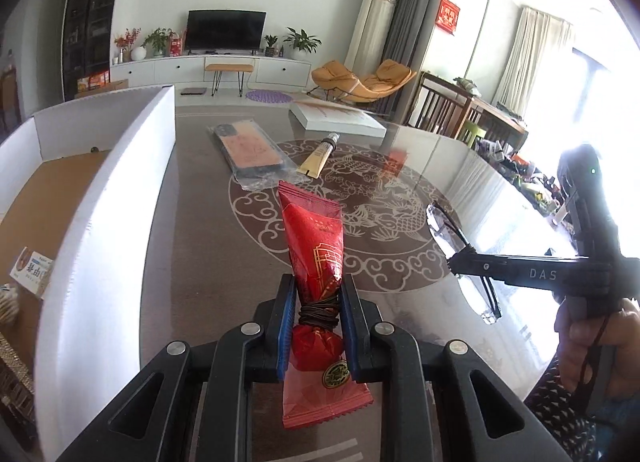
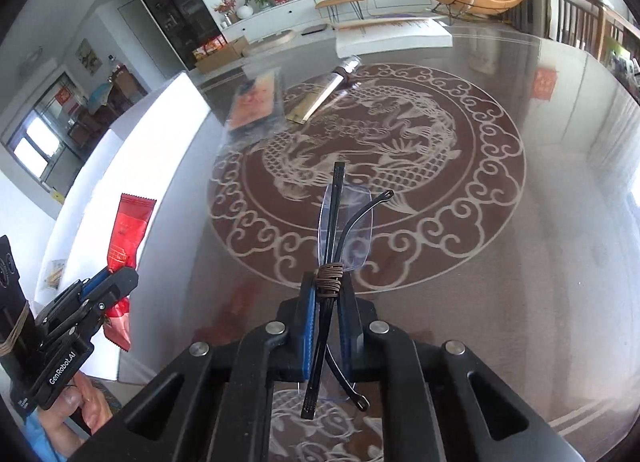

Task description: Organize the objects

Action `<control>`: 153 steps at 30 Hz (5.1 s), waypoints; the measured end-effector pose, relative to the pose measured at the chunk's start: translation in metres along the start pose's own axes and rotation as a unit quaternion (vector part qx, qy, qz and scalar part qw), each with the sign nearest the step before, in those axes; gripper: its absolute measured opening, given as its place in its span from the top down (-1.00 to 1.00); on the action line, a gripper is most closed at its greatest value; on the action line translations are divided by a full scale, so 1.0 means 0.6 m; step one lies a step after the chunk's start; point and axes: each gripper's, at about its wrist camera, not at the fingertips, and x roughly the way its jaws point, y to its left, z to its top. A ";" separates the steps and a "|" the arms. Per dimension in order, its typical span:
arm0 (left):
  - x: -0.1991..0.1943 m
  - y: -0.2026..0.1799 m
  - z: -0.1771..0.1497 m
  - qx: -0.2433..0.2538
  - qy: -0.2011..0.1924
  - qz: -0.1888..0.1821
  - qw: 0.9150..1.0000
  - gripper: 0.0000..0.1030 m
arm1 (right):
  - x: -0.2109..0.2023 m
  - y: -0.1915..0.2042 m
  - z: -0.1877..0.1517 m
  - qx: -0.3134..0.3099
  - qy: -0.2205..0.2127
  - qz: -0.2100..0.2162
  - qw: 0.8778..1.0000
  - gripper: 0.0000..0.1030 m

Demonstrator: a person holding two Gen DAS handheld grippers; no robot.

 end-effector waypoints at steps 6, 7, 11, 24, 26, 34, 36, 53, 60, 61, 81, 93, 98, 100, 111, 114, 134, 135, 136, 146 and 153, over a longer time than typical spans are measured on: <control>-0.147 0.081 0.049 -0.025 -0.076 0.058 0.995 0.60 | -0.063 0.201 0.028 -0.076 -0.030 0.108 0.991 0.79; -0.161 0.101 0.053 -0.025 -0.079 0.082 0.993 0.60 | -0.068 0.240 0.032 -0.090 -0.033 0.130 0.987 0.79; -0.182 0.195 0.065 -0.035 -0.060 0.161 0.984 0.60 | -0.048 0.397 0.049 -0.152 -0.019 0.193 0.969 0.79; -0.174 0.323 0.035 -0.157 -0.040 0.262 0.951 -0.60 | 0.071 0.433 0.055 -0.095 0.032 0.248 0.964 -0.47; -0.173 0.292 0.040 -0.147 -0.056 0.246 0.956 -0.60 | 0.058 0.369 0.050 -0.081 -0.008 0.217 0.973 -0.71; -0.090 0.084 0.049 -0.072 -0.022 0.075 0.994 -0.89 | 0.079 0.073 -0.034 -0.037 -0.038 -0.104 0.993 -0.82; -0.050 0.028 0.035 -0.057 0.004 0.036 0.998 -0.95 | 0.063 0.032 -0.047 -0.040 -0.064 -0.156 0.985 -0.82; 0.168 -0.001 -0.010 -0.016 0.094 0.149 0.984 -0.95 | 0.047 -0.057 -0.054 -0.001 -0.066 -0.219 0.973 -0.82; 0.194 0.010 -0.002 -0.017 0.098 0.164 0.981 -0.95 | 0.047 -0.060 -0.061 0.011 -0.064 -0.206 0.976 -0.82; 0.197 0.011 -0.001 -0.018 0.100 0.165 0.981 -0.95 | 0.048 -0.061 -0.061 0.013 -0.064 -0.204 0.977 -0.82; 0.212 0.007 0.001 -0.012 0.109 0.170 0.979 -1.00 | 0.057 -0.060 -0.059 0.018 -0.053 -0.200 0.978 -1.00; 0.220 0.008 0.007 -0.002 0.108 0.162 0.981 -1.00 | 0.056 -0.061 -0.059 0.018 -0.053 -0.200 0.978 -1.00; 0.219 0.008 0.007 -0.003 0.107 0.162 0.981 -1.00 | 0.057 -0.060 -0.058 0.018 -0.053 -0.201 0.978 -1.00; 0.220 0.008 0.006 -0.003 0.107 0.162 0.981 -1.00 | 0.056 -0.061 -0.060 0.018 -0.054 -0.200 0.978 -1.00; 0.226 0.012 0.014 0.003 0.108 0.157 0.982 -1.00 | 0.056 -0.060 -0.061 0.018 -0.053 -0.202 0.978 -1.00; 0.231 0.017 0.022 0.002 0.108 0.158 0.982 -1.00 | 0.056 -0.060 -0.062 0.019 -0.053 -0.202 0.978 -1.00; 0.233 0.018 0.024 0.002 0.108 0.158 0.982 -1.00 | 0.114 -0.055 0.133 0.034 -0.039 -0.117 0.992 -0.97; 0.233 0.018 0.024 0.002 0.108 0.158 0.982 -1.00 | 0.130 -0.047 0.166 0.035 -0.038 -0.109 0.993 -0.92; 0.233 0.018 0.024 0.002 0.108 0.158 0.982 -1.00 | 0.148 -0.037 0.198 0.037 -0.036 -0.104 0.993 -0.82; 0.233 0.019 0.024 0.001 0.108 0.158 0.982 -1.00 | 0.336 0.029 0.346 0.029 0.019 -0.137 0.990 -0.84; 0.232 0.018 0.024 0.001 0.107 0.158 0.982 -1.00 | 0.309 0.031 0.301 -0.040 -0.029 -0.149 0.988 0.45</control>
